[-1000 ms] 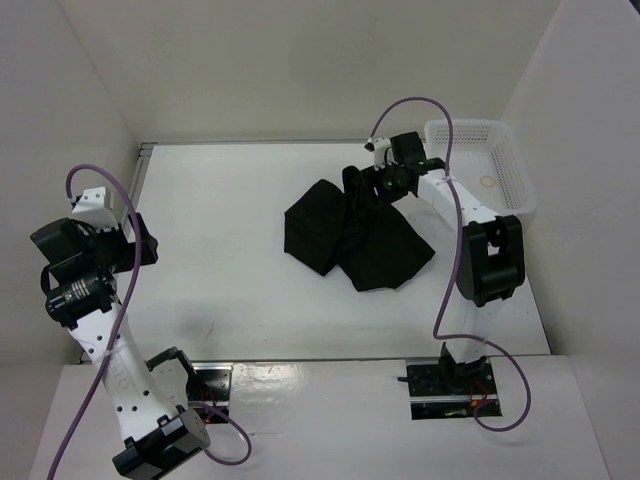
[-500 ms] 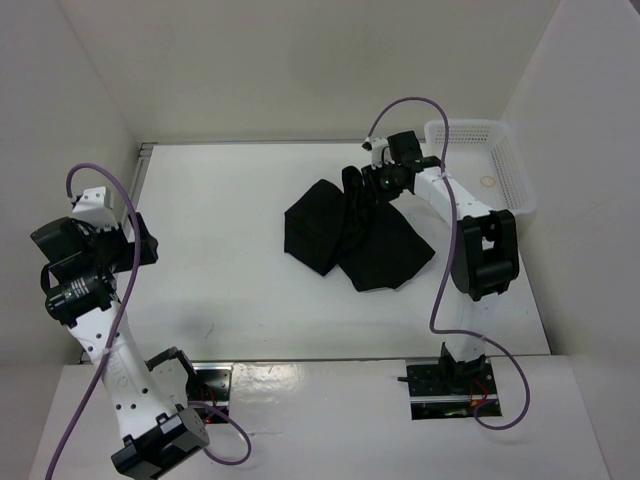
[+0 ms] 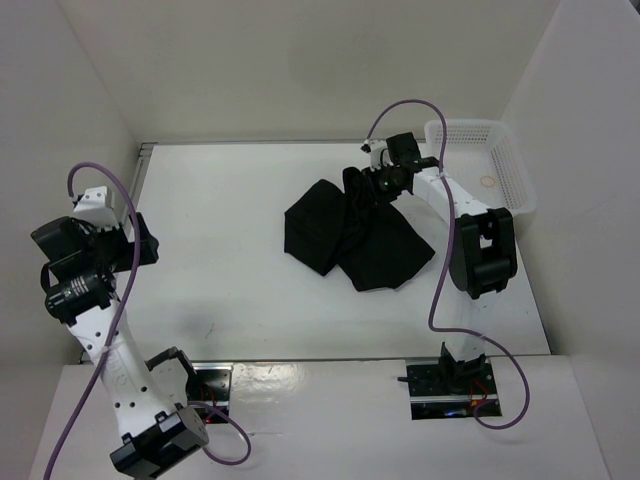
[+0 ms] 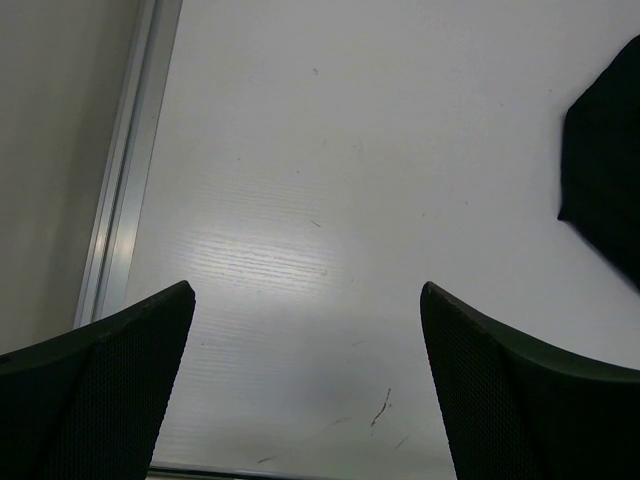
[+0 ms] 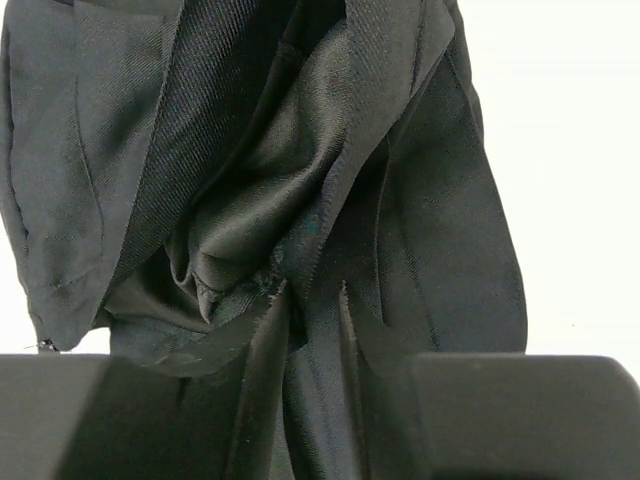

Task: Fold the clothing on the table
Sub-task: Flatten the skirt out

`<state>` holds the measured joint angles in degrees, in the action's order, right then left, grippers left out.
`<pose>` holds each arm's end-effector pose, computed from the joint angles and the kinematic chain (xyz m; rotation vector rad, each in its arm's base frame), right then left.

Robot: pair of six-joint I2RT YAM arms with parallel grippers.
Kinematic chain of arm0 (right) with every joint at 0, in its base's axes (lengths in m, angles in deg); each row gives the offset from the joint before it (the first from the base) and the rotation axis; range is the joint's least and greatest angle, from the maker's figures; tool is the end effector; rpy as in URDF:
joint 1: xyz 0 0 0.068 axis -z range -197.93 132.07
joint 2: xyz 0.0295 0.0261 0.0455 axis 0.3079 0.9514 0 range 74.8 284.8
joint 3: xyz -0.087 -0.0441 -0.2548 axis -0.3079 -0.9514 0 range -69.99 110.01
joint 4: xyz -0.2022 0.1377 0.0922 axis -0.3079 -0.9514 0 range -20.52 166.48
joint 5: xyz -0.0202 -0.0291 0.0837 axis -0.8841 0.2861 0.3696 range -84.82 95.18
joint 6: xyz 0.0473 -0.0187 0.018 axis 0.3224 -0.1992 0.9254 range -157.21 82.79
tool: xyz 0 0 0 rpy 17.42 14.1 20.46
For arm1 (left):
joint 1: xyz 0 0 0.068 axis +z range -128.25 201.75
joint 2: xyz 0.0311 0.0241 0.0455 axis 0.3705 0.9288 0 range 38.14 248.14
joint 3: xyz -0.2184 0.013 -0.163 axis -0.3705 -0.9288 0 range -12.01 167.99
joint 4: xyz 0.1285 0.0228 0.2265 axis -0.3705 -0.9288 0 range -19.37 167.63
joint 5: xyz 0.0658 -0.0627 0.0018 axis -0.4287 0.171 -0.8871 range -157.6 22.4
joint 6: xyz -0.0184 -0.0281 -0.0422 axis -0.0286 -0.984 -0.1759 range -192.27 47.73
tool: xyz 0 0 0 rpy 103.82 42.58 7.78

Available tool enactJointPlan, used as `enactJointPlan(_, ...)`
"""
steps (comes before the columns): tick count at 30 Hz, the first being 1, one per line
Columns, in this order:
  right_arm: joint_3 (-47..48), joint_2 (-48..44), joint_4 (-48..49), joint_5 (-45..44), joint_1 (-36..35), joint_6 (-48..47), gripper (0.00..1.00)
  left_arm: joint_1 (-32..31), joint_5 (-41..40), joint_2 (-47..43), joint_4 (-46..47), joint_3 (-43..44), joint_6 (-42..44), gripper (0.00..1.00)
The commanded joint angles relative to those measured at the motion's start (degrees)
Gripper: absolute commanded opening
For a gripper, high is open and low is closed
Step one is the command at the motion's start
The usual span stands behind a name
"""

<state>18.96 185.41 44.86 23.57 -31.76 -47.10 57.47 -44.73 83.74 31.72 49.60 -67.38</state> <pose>0.4121 0.1130 0.2396 -0.6399 2.3999 0.4295 0.1272 0.0744 0.3741 -0.3113 2.0244 0.0224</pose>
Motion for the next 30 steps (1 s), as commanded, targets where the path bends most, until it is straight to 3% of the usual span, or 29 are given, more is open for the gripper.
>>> enactJointPlan(1, 1.8, 0.1, 1.5, 0.9, 0.3, 0.2, 0.30, 0.4, 2.5, 0.1, 0.6, -0.1, 1.9, 0.99)
enactJointPlan(2, 1.8, 0.1, 0.9, 0.9, 0.3, 0.2, 0.27, 0.4, 3.3, 0.6, 0.6, -0.1, 2.4, 0.99)
enactJointPlan(6, 1.8, 0.7, 0.3, 1.5, 0.3, -0.3, 0.00, -0.4, 6.7, 3.0, -0.7, 0.4, 3.8, 0.97)
enactJointPlan(11, 0.1, -0.7, 0.3, -0.5, 0.3, -0.3, 0.00, -9.7, 6.3, 12.1, -1.9, 3.7, 5.8, 0.94)
enactJointPlan(20, 1.3, 0.0, -0.3, -4.4, 0.3, -0.8, 0.00, -46.1, -12.4, 33.7, -2.7, 15.9, 3.6, 0.94)
enactJointPlan(25, 3.5, 2.6, -0.8, -6.6, 0.3, -0.8, 0.00, -65.5, -21.5, 45.8, 1.3, 22.3, -2.1, 0.94)
enactJointPlan(30, 4.0, 3.9, -1.3, -8.4, 0.3, -0.8, 0.00, -76.5, -35.0, 51.3, 8.7, 25.9, -9.2, 0.94)
